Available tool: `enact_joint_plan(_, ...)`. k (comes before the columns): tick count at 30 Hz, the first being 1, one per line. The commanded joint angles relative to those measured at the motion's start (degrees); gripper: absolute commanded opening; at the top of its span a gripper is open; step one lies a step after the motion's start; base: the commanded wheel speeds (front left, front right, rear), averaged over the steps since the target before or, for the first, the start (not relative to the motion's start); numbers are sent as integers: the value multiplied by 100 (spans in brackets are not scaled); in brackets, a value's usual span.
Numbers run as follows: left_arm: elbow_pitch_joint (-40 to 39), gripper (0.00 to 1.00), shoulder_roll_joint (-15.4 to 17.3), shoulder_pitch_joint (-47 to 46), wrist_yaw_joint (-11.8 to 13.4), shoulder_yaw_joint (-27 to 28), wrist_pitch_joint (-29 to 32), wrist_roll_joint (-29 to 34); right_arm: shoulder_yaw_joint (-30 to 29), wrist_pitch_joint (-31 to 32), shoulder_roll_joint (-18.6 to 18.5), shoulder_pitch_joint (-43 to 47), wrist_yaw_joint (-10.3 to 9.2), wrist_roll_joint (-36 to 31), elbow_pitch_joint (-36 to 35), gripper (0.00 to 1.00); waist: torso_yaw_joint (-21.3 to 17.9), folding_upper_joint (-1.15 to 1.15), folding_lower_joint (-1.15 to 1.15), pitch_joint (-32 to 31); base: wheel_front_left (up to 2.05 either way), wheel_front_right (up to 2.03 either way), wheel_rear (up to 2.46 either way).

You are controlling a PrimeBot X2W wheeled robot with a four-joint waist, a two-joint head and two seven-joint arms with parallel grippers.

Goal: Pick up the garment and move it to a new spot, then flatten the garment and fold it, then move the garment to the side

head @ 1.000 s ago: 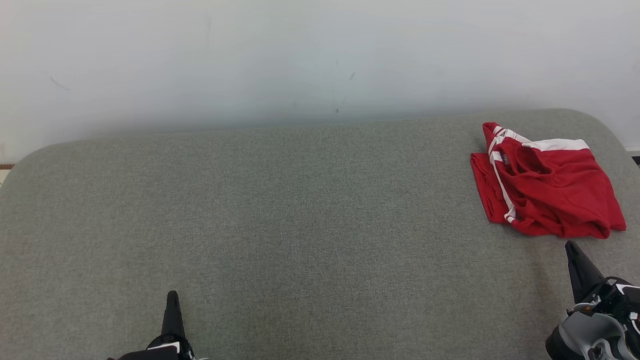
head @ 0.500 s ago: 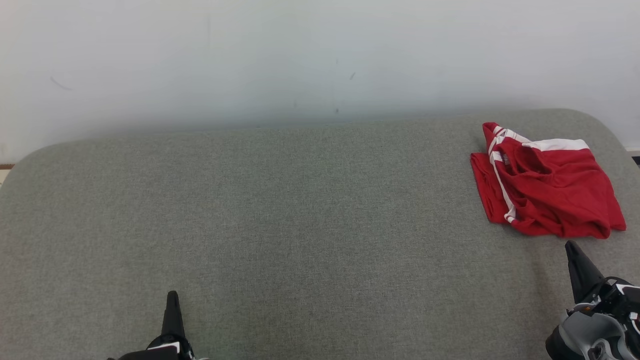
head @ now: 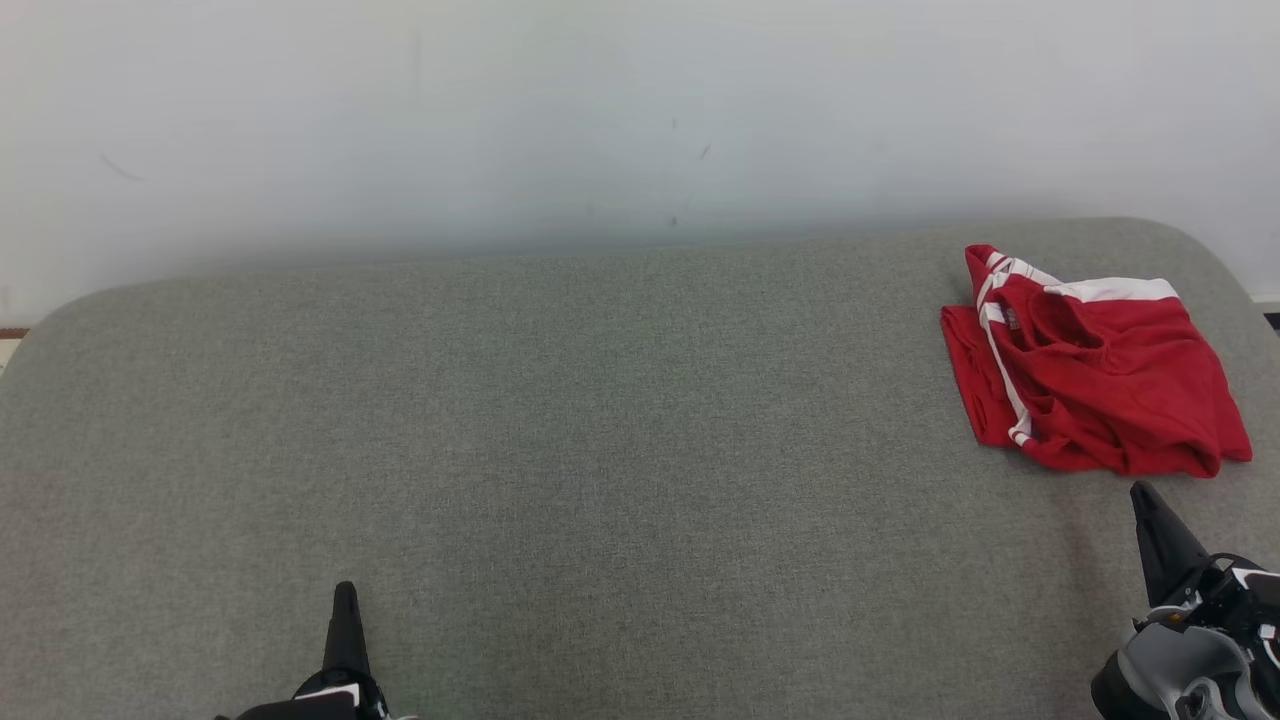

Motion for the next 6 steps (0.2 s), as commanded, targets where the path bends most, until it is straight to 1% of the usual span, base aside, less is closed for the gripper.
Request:
enact_joint_plan(1, 20, 0, 4, -17, -15, -2, -12, -21, 1, 21, -20, -24, 2, 16, 13, 0, 0, 0, 0, 0, 0, 0, 0)
enact_joint_plan(6, 20, 0, 4, -17, -15, -2, -12, -21, -1, 21, -20, -24, 2, 15, 13, 0, 0, 0, 0, 0, 0, 0, 0)
